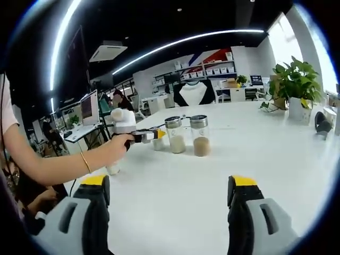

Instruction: Rotate the seasoning bottle until the label or dispensing opening points toward the visible target arrow and the bottle remains upright within the marked orientation range

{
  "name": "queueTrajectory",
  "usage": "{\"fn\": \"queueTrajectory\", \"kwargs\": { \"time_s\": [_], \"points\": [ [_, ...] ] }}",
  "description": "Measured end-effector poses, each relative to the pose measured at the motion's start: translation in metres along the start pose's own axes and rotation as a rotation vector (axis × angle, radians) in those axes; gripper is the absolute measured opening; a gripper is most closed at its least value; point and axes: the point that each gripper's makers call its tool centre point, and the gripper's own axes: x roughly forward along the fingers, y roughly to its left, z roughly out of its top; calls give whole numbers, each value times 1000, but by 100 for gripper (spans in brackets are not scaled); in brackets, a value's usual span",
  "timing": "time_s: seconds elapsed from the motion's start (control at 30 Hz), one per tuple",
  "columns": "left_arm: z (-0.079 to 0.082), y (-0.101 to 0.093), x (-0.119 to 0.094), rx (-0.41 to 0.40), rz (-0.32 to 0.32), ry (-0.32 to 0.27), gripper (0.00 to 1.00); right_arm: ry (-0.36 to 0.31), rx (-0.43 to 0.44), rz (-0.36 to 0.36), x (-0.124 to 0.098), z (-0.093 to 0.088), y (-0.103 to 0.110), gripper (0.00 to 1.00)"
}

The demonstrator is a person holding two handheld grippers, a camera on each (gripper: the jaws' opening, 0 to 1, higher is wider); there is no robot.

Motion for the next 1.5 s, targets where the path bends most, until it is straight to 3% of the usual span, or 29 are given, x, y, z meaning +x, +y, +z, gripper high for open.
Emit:
{"fn": "queueTrajectory", "kwargs": {
  "time_s": [0.13, 0.37, 0.7, 0.8, 0.87, 0.9, 1.07, 1.23, 1.5],
  "points": [
    [2, 2, 0, 39, 14, -1, 36, 6, 7, 2, 0, -5, -1, 91],
    [2, 0, -4, 17, 8, 3, 36, 16, 9, 8, 0, -9, 1, 91],
    [5, -16, -24, 38, -83, 29, 35, -15, 7, 21, -1, -4, 6, 93],
    [12, -20, -33, 46, -97, 19, 34, -15, 7, 22, -4, -6, 9, 93],
    [21, -27, -41, 51, -138, 5, 34, -18, 6, 24, -5, -6, 11, 92],
    [30, -30, -46, 28, -150, -31, 34, -23, 2, 25, -7, -6, 12, 92],
    [48, -35, -66, 36, -171, -66, 34, -27, 6, 35, -9, -6, 16, 92],
    [61, -45, -89, 87, -210, -89, 34, -31, -5, 46, -10, -5, 22, 92],
    [83, -50, -120, 96, -279, -127, 34, -42, -15, 76, -10, -3, 38, 91]
  ]
}}
